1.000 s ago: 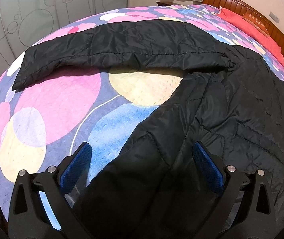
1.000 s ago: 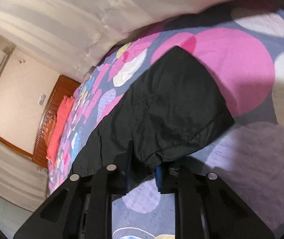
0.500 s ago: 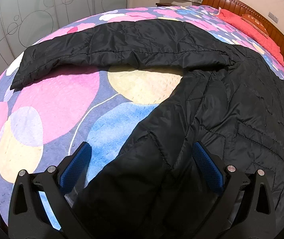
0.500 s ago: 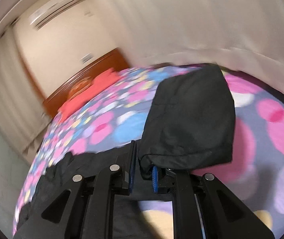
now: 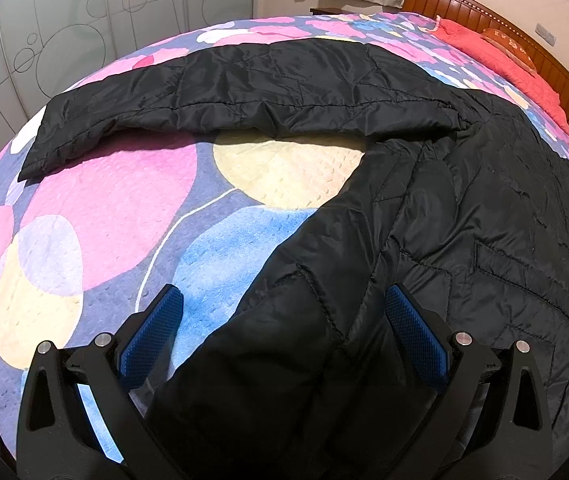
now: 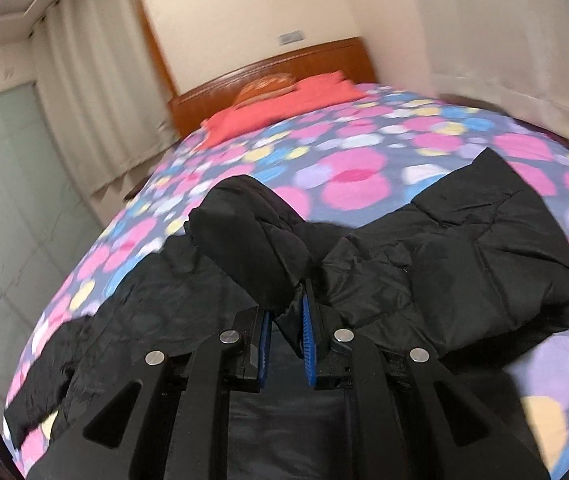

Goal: Fold large clothes

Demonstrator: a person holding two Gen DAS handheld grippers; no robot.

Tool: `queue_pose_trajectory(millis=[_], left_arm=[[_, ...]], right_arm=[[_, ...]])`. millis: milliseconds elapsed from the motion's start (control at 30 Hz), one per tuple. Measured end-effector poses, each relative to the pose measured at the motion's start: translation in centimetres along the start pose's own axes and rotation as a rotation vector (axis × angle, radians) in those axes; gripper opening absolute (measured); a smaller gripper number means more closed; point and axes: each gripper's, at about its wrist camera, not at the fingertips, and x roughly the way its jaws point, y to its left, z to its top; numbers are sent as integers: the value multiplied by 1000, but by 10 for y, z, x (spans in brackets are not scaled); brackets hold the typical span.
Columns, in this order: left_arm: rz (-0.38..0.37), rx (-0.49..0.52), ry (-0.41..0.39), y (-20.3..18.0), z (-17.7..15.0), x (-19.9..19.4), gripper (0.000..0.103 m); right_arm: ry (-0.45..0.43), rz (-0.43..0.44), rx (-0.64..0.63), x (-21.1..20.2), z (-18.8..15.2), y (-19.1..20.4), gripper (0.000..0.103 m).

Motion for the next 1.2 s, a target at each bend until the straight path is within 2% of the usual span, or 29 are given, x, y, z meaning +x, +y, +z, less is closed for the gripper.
queue_pose_trajectory(millis=[200,367,500,700,733,767,833,933,1033,1133,1200], left_arm=[[0,1,-3,0,0,1,101],[0,1,-5,0,0,1,101],[1,2,-6,0,0,1,101],[1,2,-5,0,-1,1,101],[1,2,-6,0,0,1,101],[1,2,-6,0,0,1,101],[2,2,-6,0,-1,1,101],[1,2,-6,0,0,1,101],[1,2,-6,0,0,1,101],[1,2,-6,0,-1,1,101],[1,2,-6,0,-1,1,101]], right_arm=[[96,71,-97,42,-18,57,14],[216,103,-235,73,-51,99,14],[312,119,-342,86,-72,115,14],[344,116,-385,87,-78,122,23],[348,129,-389,86,-78,122,34],[356,158,-389,82,-79,124,56],[348,207,-382,71,-79,126,72],[305,241,-390,45,-74,128,72],[226,196,-353,28,-50,108,72],[173,56,-238,37,-15,59,71],[148,-67,-139,52,6,16,65]])
